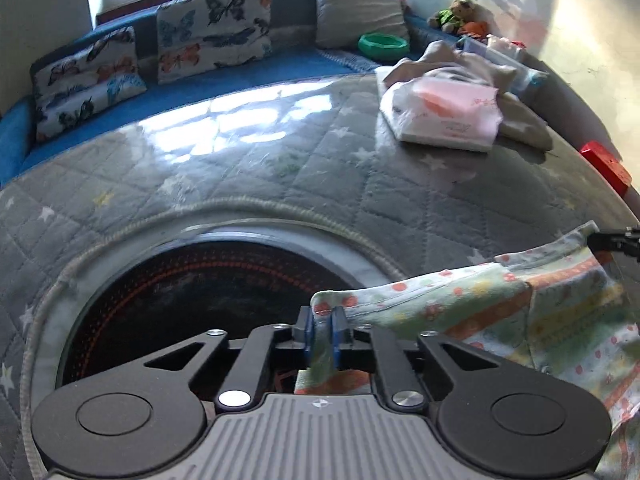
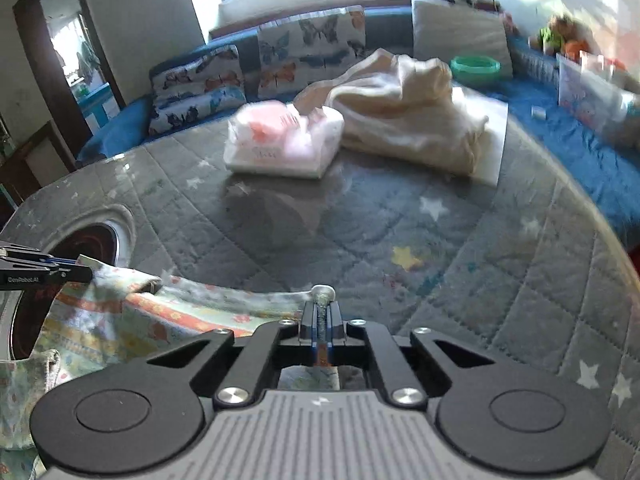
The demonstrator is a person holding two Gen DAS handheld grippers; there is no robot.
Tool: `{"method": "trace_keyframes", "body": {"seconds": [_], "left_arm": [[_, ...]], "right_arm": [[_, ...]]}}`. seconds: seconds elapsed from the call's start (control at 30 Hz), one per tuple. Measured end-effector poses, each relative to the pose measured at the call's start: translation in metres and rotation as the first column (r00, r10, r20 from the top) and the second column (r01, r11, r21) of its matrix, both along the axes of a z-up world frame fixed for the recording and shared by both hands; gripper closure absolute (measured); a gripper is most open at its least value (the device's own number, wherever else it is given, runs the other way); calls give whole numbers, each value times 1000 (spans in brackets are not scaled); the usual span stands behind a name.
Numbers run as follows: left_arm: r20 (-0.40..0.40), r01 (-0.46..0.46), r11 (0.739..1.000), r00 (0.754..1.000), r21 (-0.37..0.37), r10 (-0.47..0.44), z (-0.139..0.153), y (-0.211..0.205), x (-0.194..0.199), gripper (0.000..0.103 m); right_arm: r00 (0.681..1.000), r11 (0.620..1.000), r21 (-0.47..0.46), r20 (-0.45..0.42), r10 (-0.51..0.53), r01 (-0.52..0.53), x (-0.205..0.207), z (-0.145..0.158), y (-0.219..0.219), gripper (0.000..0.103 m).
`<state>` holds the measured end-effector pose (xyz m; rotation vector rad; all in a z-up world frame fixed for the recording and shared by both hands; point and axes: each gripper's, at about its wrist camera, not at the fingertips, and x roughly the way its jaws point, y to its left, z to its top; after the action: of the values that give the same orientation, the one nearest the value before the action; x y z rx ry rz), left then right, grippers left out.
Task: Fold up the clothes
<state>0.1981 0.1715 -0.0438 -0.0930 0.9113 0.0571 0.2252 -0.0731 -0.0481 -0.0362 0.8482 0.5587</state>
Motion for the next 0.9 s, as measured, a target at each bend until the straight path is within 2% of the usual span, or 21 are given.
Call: {"method": "trace_keyframes", "body": {"seconds": [0.2, 0.3, 0.4, 0.43, 0.47, 0.5, 0.57, 0.7, 0.8, 0.9], "left_arm": [[146, 71, 997, 987, -16, -68, 31, -4, -28, 95], [263, 172, 985, 951, -15, -162, 51, -7, -54, 95], [358, 277, 960, 894, 30, -269, 62, -10, -78, 95], [351, 262, 963, 897, 61, -267, 61, -12, -77, 95], [344, 247, 965, 902, 90, -263, 59, -13, -75, 95], [308, 220, 971, 921, 98, -240, 54, -12, -67, 95], [257, 157, 983, 950, 99, -178, 42, -7, -52, 95], [175, 89, 992, 979, 86, -103, 23, 0, -31, 88], [166, 69, 991, 982, 114, -88, 22, -2, -27, 85], [177, 58, 990, 981, 130, -81, 25, -3, -26, 82]], "right_arm": [[984, 994, 72, 161, 73, -86, -44, 41, -6, 100], [955, 976, 110, 252, 155, -188, -75, 63, -13, 100], [924, 964, 118, 331, 190, -240, -97, 75, -20, 100], [919, 963, 116, 347, 188, -241, -101, 77, -21, 100], [926, 974, 97, 341, 161, -205, -96, 74, -22, 100], [933, 983, 78, 335, 132, -167, -92, 71, -22, 100], [956, 996, 38, 287, 63, -77, -73, 57, -22, 99], [980, 998, 0, 192, -59, 60, -40, 36, -24, 94], [981, 999, -13, 187, -48, 52, -35, 37, -19, 94], [987, 999, -13, 158, 33, -31, -34, 36, 0, 94]]}}
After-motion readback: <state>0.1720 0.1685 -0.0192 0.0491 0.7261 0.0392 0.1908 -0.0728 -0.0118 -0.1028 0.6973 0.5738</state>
